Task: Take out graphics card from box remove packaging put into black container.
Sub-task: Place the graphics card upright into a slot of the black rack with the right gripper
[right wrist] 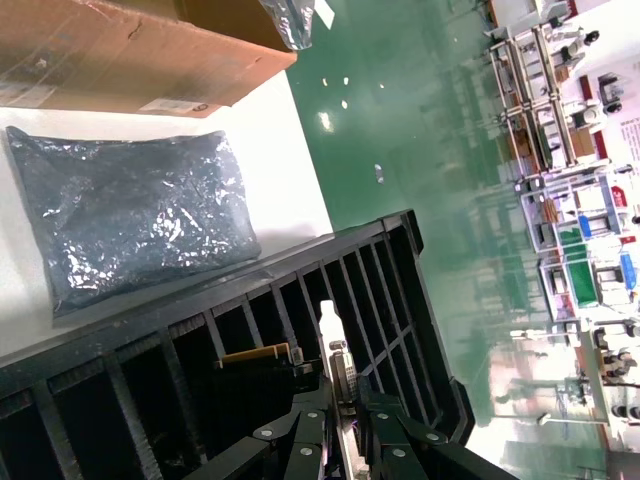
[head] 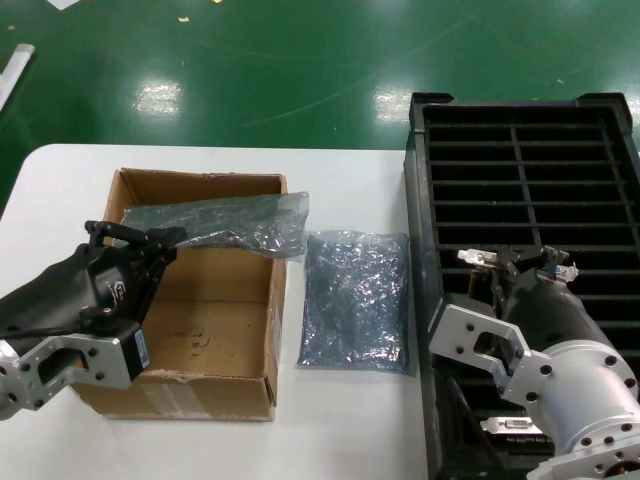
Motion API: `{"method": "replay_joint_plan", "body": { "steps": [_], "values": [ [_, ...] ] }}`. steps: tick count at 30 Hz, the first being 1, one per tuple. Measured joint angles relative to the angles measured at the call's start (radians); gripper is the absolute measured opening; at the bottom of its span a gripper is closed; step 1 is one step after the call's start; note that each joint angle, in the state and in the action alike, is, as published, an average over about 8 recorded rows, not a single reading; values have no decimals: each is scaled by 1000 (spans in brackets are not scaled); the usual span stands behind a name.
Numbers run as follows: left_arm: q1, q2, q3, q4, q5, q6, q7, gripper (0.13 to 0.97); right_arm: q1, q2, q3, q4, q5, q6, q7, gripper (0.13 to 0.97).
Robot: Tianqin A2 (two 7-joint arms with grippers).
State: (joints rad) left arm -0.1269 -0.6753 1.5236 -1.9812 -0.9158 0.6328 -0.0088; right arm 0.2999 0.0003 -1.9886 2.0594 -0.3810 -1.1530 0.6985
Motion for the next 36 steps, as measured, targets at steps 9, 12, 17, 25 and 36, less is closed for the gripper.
{"method": "replay_joint_plan", "body": {
  "steps": [9,12,17,25,36],
  "values": [
    [0,0,0,0,0,0,0,138,19,0,-26,0,-27,-33,21,169],
    [0,0,0,0,0,0,0,138,24,0,-30,0,-38,-40,25,169],
    [0,0,0,0,0,0,0,138,29,0,-34,0,-52,-50,31,169],
    [0,0,0,0,0,0,0,138,20,0,-10,0,-33,-37,12,169],
    [0,0,0,0,0,0,0,138,-1,1,70,0,50,-7,-85,169]
  ]
}}
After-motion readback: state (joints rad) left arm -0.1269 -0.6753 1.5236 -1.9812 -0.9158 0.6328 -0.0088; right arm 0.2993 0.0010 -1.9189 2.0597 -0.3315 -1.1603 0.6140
